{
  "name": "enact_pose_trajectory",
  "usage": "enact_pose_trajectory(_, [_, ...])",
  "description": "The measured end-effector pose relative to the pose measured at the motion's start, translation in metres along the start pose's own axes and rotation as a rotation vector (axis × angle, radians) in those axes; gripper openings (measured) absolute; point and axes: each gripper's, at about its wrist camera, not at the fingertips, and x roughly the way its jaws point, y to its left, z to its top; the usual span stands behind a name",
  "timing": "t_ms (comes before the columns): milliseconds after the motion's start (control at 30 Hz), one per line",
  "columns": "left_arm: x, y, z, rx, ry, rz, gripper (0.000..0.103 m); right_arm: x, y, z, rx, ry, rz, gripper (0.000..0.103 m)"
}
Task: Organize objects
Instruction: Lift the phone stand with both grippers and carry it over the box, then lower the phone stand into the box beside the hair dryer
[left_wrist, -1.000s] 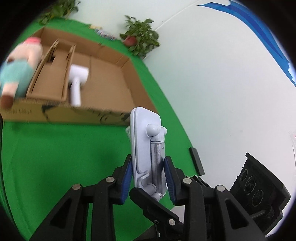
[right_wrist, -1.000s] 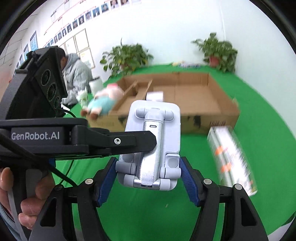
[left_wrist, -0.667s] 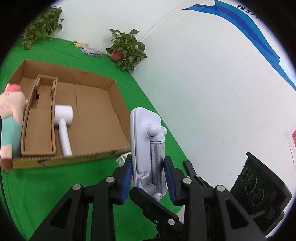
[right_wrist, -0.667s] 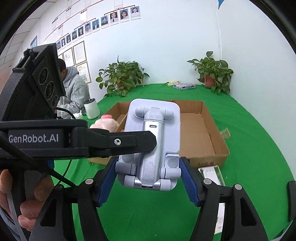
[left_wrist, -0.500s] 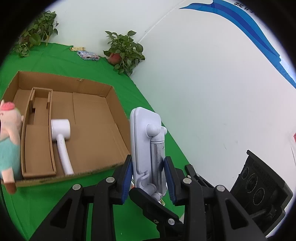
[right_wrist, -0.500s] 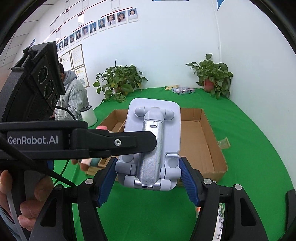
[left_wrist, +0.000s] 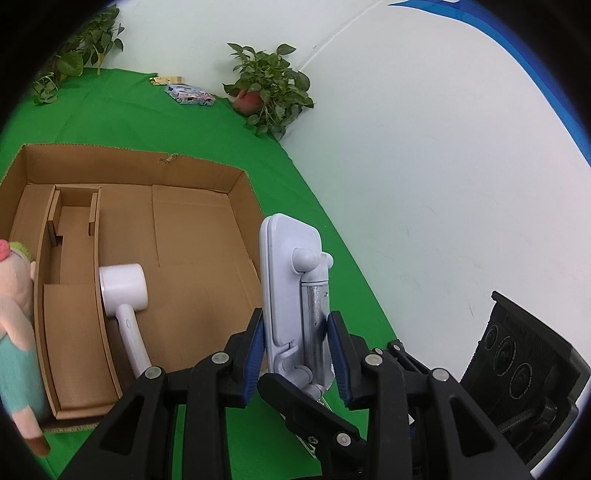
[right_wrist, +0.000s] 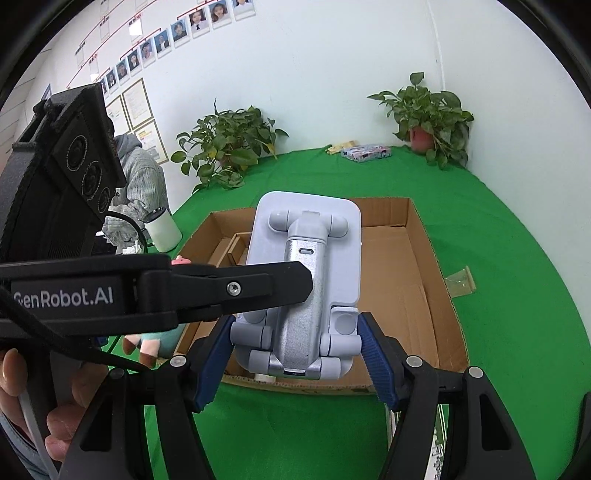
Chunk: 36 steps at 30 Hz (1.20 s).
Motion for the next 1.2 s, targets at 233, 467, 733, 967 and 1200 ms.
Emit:
enact_pose_trajectory(233, [0.014,0.018,0.020,-0.022,0.041,0.051,0.032,0.038,-0.010,0.022,0.012,0.064,0.044,0.064])
enact_pose_trajectory(467, [0.052,0.055,0.013,-0.092,0.127,0.083,0.032,0.093,-0.030,0.016,0.049,0.174,0.080,0.064])
enact_pose_trajectory(733, [0.095,0.096,-0.007,-0.172,0.240,0.118,0.032,0.150,-0.051,-0.017,0.115,0.332,0.113,0.064])
enact_pose_trajectory(967, [0.110,0.117,-0.015,-0.215,0.279,0.129,0.032,0.179,-0.057,-0.034,0.117,0.412,0.120,0.064])
enact_pose_trajectory(1200, [0.112,0.130,-0.017,-0.248,0.301,0.146,0.032,0.188,-0.054,-0.038,0.109,0.455,0.118,0.064])
